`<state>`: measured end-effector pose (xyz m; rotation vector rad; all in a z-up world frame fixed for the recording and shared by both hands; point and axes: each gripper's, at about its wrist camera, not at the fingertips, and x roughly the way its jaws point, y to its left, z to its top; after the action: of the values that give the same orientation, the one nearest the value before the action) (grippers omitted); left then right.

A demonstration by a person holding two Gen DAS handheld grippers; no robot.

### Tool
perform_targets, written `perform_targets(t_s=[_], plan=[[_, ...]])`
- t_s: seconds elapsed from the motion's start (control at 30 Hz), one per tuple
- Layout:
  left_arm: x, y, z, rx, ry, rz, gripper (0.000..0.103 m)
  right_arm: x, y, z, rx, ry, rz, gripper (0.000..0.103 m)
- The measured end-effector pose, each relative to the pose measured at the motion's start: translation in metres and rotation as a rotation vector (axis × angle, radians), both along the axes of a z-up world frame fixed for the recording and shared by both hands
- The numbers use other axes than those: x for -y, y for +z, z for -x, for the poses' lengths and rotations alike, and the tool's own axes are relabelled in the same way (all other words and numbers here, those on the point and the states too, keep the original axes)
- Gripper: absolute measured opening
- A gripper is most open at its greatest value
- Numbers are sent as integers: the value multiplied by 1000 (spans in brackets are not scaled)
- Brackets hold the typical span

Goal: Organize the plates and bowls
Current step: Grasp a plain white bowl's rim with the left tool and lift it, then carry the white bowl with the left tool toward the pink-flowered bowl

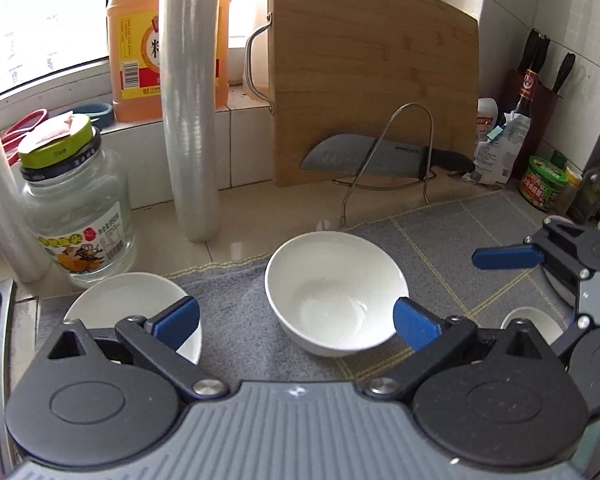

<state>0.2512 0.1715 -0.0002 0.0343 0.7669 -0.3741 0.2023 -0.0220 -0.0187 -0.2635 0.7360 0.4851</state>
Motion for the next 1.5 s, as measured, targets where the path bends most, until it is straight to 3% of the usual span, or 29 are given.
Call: perform_targets(t_s=[0.53,0.73,0.97,1.03,1.5], plan=[[11,-24,-66,-172,-70,15,102,-23,-31,-36,-85,37,50,101],[11,-28,-75,-205,-92,24,101,-29,-37,-41,-99,57,58,89],[17,-32,-83,-239,-135,33,97,-30,-38,-42,-97,70,52,88],[18,-33,-84,-249,-146,36,90,-30,-39,-43,-98,70,46,88],[19,-32,-87,-272,-181,54,85,-32,-40,-43,-90,71,33,87]])
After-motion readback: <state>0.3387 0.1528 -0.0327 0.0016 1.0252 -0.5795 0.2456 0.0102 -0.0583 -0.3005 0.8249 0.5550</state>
